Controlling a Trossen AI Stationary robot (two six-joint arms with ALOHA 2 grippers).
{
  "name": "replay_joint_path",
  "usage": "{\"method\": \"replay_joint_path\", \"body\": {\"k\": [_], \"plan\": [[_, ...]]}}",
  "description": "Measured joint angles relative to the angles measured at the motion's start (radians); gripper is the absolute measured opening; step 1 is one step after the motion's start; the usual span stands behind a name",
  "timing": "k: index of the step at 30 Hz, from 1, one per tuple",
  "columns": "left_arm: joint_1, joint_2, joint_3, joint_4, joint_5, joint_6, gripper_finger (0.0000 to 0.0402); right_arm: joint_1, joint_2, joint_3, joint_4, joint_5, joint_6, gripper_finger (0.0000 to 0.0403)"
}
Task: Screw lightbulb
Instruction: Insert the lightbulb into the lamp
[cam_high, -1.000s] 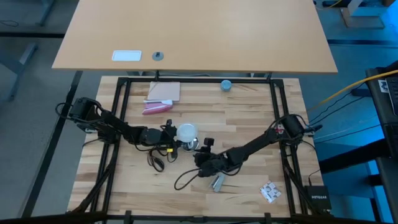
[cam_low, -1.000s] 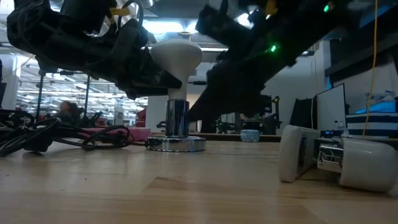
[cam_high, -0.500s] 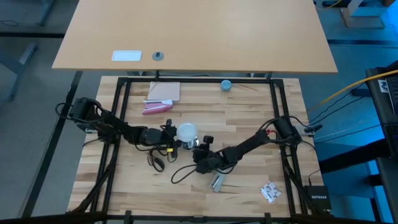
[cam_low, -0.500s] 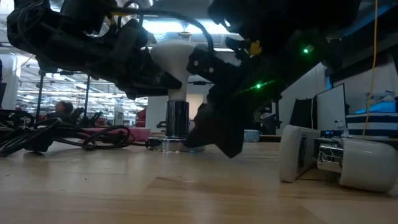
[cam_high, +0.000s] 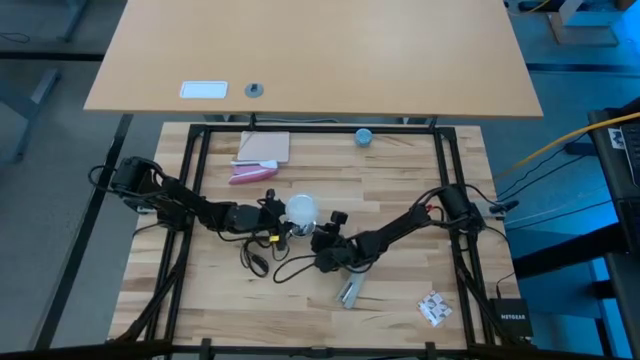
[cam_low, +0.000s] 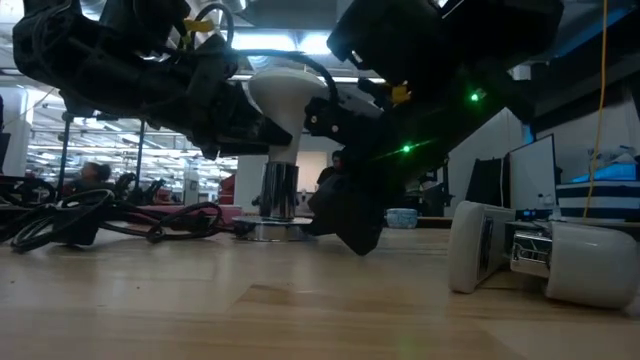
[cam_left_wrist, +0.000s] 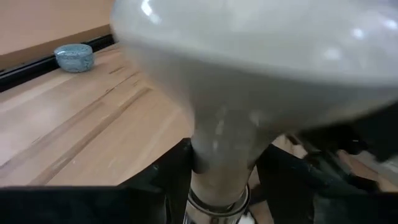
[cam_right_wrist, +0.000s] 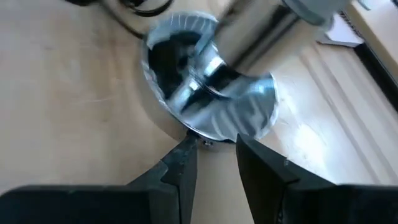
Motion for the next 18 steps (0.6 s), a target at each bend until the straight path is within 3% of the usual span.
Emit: {"method": "replay_joint_path", "body": {"k": [7,18], "plan": [[-0.006,0.002,0.001,-0.004,0.052,-0.015,0.0159,-0.036,0.002,0.0,0.012,0.087,-0.015,0.0115],[-0.003,0.002,0.0,-0.004,0.026,-0.011,0.0159,-0.037,-0.048,0.0,-0.018,0.077,-0.103,0.0115]]}}
